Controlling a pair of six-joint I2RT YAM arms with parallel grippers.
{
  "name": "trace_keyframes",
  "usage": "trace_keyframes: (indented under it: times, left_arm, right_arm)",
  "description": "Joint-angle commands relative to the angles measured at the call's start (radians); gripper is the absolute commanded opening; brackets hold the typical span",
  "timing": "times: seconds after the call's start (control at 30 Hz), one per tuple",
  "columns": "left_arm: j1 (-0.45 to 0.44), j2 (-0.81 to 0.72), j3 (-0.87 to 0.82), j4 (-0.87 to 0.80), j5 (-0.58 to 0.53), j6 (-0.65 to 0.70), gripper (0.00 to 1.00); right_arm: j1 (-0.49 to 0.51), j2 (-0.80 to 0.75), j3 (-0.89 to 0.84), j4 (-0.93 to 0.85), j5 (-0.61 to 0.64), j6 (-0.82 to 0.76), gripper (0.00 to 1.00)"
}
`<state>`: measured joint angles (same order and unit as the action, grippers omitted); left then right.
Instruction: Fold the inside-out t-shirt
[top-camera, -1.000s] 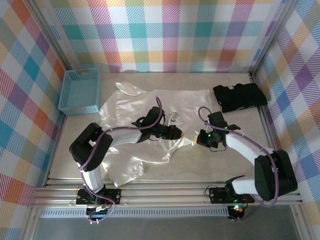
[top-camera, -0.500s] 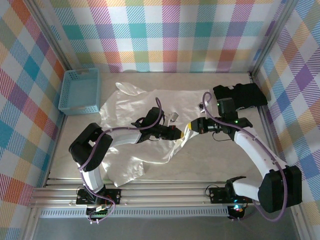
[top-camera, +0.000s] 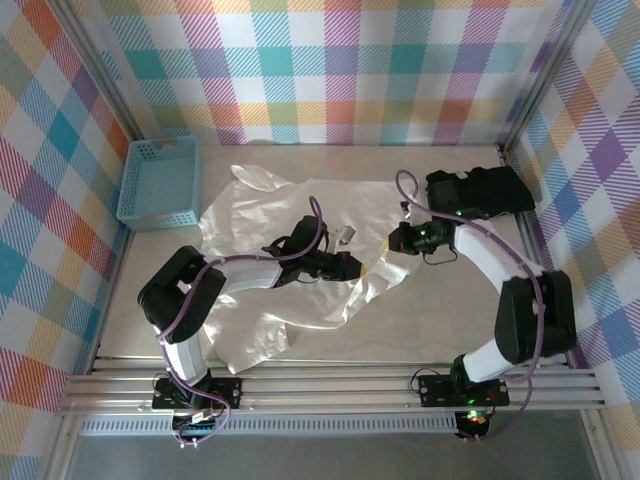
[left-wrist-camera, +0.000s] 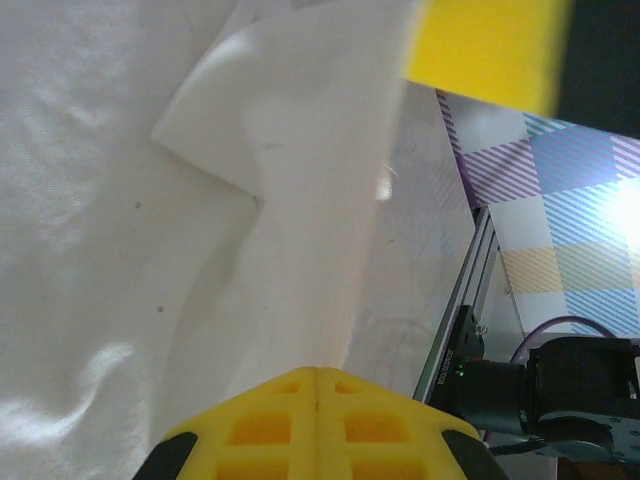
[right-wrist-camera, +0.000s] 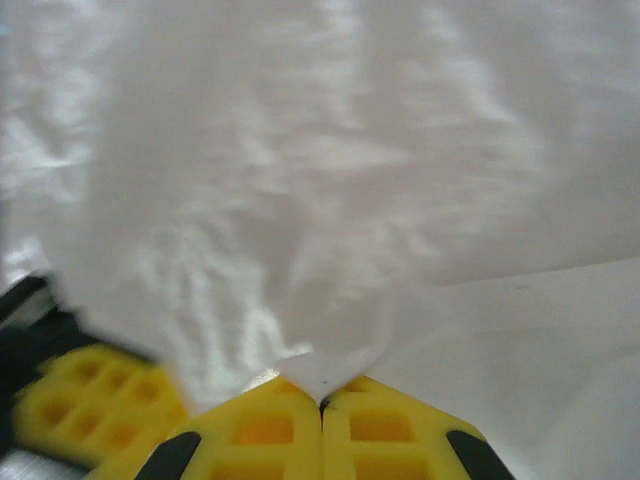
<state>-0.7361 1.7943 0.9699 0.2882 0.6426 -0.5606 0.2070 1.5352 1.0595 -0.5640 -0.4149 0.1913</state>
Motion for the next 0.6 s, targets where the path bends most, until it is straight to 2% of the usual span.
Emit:
trace_keyframes:
  times: [0.0, 0.1, 0.2, 0.3, 0.4, 0.5, 0.57]
  left_arm:
    - [0.006, -0.019, -0.012, -0.024, -0.009, 0.009, 0.00]
    - [0.006, -0.017, -0.005, -0.030, -0.026, 0.006, 0.00]
    - [0.006, -0.013, 0.001, -0.029, -0.034, 0.006, 0.00]
    - [0.007, -0.004, 0.007, -0.033, -0.035, 0.009, 0.00]
    - [0.006, 0.003, 0.021, -0.083, -0.095, 0.041, 0.00]
    - [0.007, 0.011, 0.037, -0.141, -0.175, 0.059, 0.01]
    - [0.006, 0.021, 0.045, -0.155, -0.208, 0.059, 0.07]
  right_arm:
    - [0.002, 0.125, 0.114, -0.058, 0.312, 0.018, 0.07]
    - [0.017, 0.129, 0.131, -0.094, 0.418, -0.001, 0.14]
    - [0.041, 0.058, 0.077, -0.097, 0.480, -0.013, 0.21]
    - [0.066, -0.044, -0.015, -0.074, 0.446, -0.026, 0.29]
    - [0.098, -0.130, -0.105, -0.023, 0.351, -0.030, 0.37]
    - [0.136, -0.138, -0.141, 0.023, 0.333, -0.047, 0.42]
    - [0.154, -0.101, -0.122, 0.035, 0.349, -0.058, 0.43]
